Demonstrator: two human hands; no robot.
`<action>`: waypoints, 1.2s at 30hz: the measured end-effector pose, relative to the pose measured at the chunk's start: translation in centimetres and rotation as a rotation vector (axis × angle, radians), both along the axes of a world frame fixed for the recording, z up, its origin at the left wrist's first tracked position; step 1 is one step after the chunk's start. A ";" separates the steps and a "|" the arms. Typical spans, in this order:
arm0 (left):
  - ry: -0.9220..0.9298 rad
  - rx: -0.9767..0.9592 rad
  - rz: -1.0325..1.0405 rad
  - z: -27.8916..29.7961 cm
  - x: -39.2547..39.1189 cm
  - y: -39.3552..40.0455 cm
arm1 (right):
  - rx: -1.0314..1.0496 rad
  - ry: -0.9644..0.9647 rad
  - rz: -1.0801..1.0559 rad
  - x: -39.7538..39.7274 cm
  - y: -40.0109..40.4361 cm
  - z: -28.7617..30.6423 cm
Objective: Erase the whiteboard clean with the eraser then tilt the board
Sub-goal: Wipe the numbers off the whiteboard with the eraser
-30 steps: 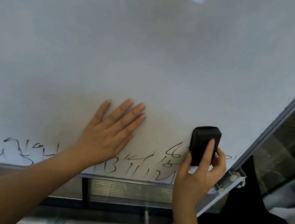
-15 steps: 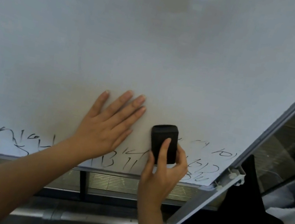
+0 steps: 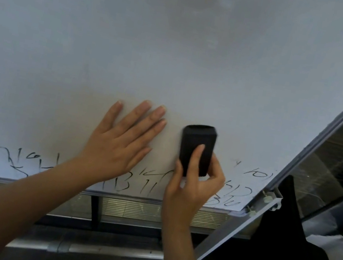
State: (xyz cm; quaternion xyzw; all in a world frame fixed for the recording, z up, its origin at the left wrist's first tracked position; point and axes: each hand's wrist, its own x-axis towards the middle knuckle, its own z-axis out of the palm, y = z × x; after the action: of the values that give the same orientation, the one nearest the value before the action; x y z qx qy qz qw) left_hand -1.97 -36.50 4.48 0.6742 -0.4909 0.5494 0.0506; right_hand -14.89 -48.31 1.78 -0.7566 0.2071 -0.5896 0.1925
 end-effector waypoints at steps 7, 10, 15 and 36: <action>-0.002 0.024 0.001 0.0 0.0 -0.3 | 0.130 -0.140 -0.096 -0.7 -4.3 0.8; 0.000 0.029 0.002 -0.1 0.2 -0.2 | 0.228 -0.234 -0.148 -1.5 -6.9 1.3; -0.009 0.023 -0.001 -0.1 0.2 0.0 | 0.279 -0.285 -0.188 -1.9 -7.6 1.4; -0.067 0.003 0.023 -0.4 0.5 -0.3 | 0.445 -0.173 -0.210 -4.1 -8.0 -3.2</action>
State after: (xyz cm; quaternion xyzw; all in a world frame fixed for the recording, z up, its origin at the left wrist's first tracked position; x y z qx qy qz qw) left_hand -1.46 -36.76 4.10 0.6612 -0.4856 0.5713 0.0268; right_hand -19.02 -56.27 -1.45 -0.6165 0.3920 -0.6088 0.3091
